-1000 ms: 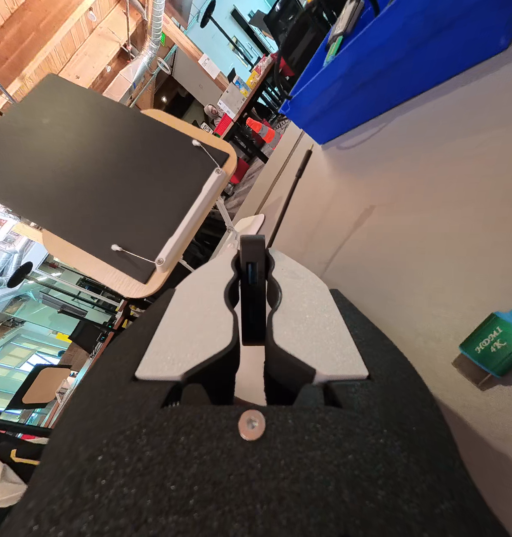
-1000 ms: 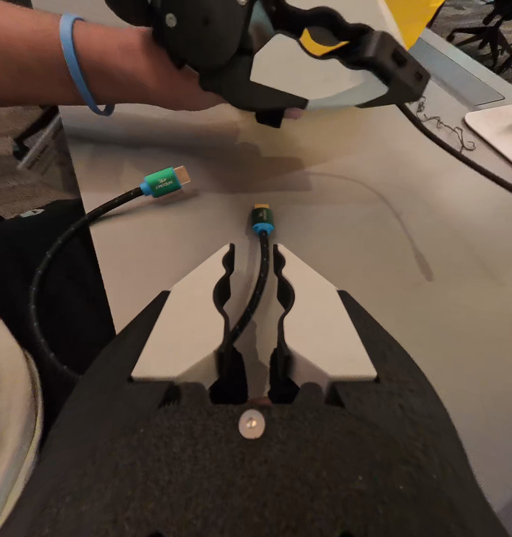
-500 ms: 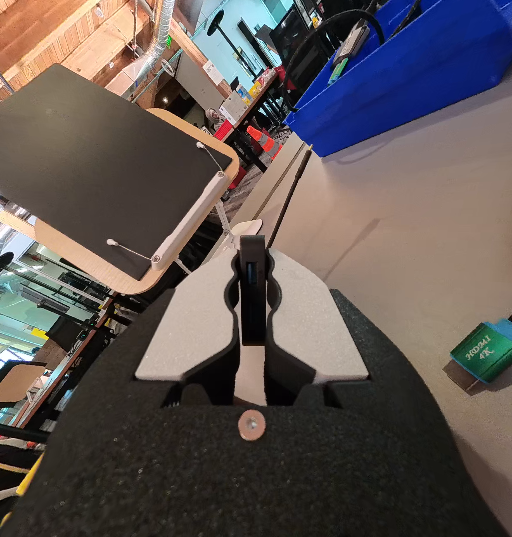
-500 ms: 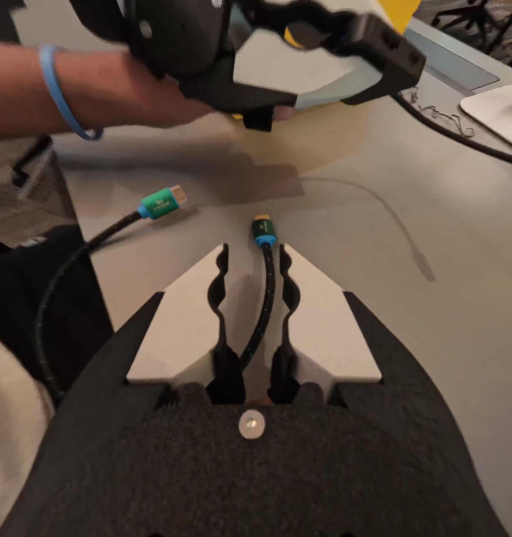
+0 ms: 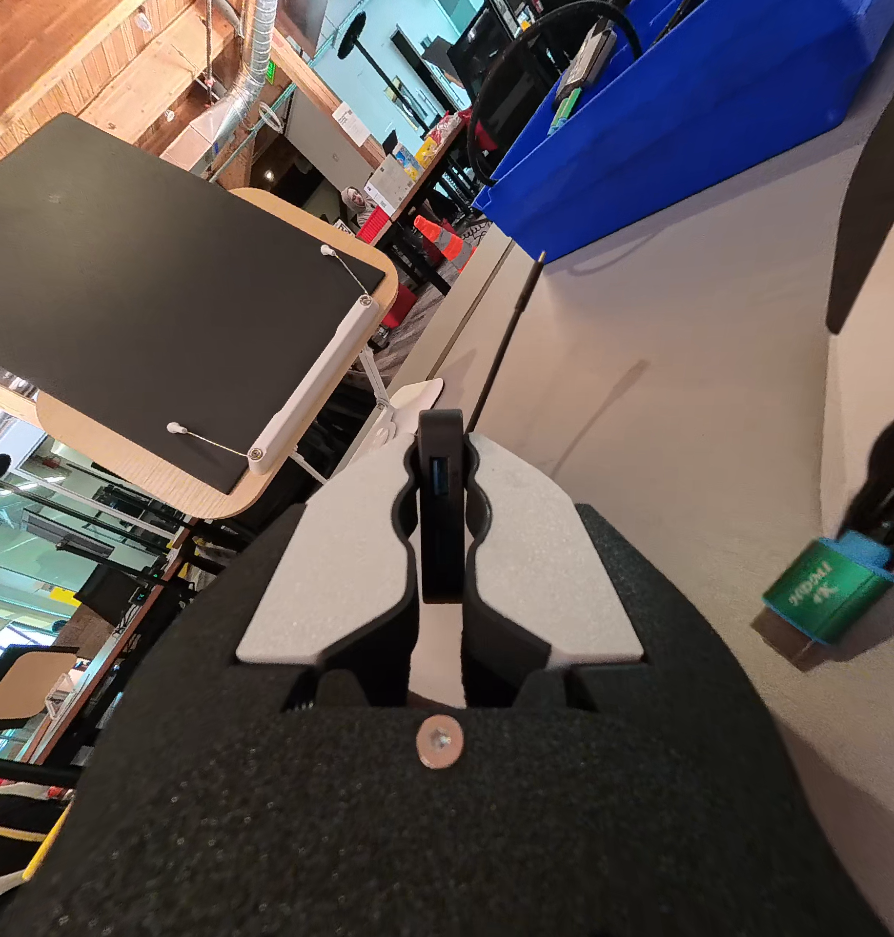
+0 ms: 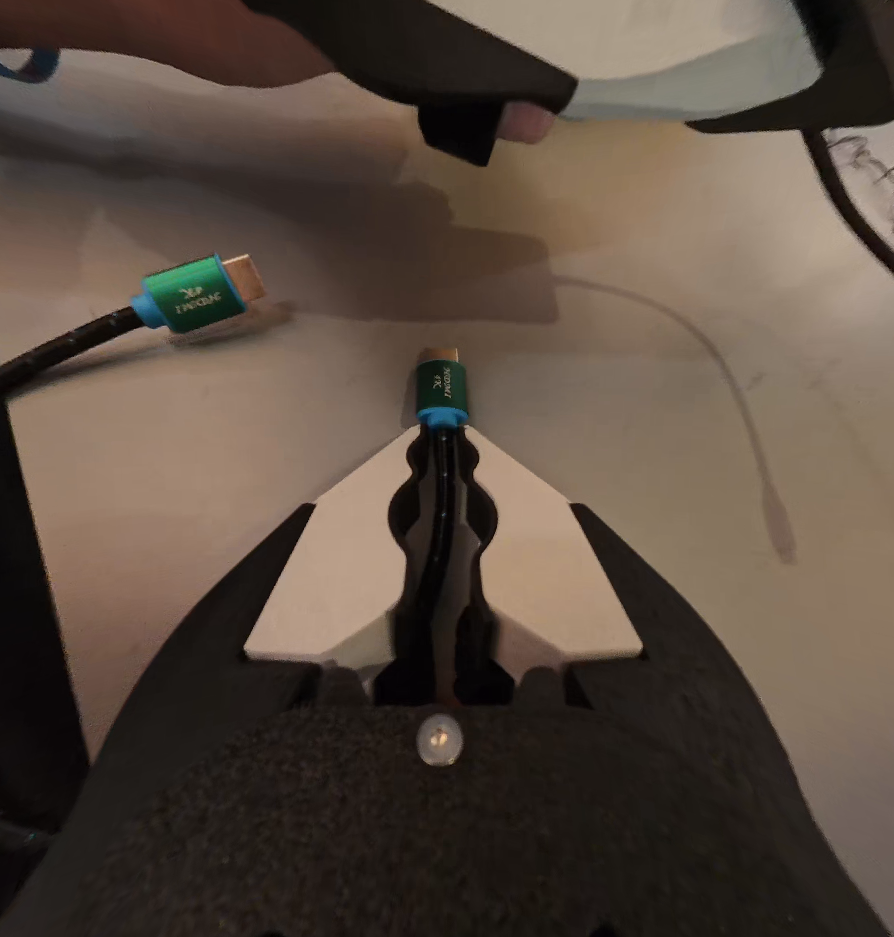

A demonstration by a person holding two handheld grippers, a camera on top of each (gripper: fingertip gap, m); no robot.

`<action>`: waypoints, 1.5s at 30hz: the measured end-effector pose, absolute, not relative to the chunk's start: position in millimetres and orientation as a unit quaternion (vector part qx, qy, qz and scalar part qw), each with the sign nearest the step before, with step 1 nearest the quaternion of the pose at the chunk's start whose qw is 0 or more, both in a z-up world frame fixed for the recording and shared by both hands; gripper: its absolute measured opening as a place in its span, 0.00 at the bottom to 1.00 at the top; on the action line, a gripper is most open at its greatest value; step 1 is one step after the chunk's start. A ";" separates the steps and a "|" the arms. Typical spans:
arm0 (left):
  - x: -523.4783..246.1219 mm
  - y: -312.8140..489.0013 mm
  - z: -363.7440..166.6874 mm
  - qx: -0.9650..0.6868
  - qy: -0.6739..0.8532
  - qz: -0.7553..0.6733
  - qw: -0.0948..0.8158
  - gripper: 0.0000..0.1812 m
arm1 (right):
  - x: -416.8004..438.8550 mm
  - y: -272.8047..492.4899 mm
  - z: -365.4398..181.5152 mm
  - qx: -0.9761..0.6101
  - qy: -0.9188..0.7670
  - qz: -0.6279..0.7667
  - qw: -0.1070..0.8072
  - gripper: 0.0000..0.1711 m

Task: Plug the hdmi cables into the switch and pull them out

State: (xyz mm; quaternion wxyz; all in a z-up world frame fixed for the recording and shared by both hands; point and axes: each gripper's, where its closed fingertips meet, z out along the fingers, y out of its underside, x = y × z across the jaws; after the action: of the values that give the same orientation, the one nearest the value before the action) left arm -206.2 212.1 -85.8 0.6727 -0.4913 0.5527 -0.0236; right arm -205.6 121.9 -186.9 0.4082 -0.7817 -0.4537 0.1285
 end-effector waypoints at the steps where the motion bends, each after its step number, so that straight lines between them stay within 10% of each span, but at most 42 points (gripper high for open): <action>1: -206.3 212.1 -86.4 -0.491 0.554 -0.022 0.672 0.07 | -203.5 124.1 -185.3 -0.778 -0.454 0.118 0.418 0.06; 16: -179.0 182.2 -96.9 -0.347 0.653 0.082 0.668 0.07 | -139.5 149.4 -96.4 -0.792 -0.416 0.249 0.372 0.05; 45: -172.6 174.7 -118.7 -0.278 0.697 0.171 0.639 0.07 | -144.8 139.1 -120.4 -0.827 -0.409 0.280 0.266 0.05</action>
State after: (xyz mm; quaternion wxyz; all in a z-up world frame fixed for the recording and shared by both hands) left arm -172.6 174.7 -118.7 0.6387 -0.2778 0.6968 0.1713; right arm -144.8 139.1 -120.4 0.2658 -0.8267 -0.4090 0.2802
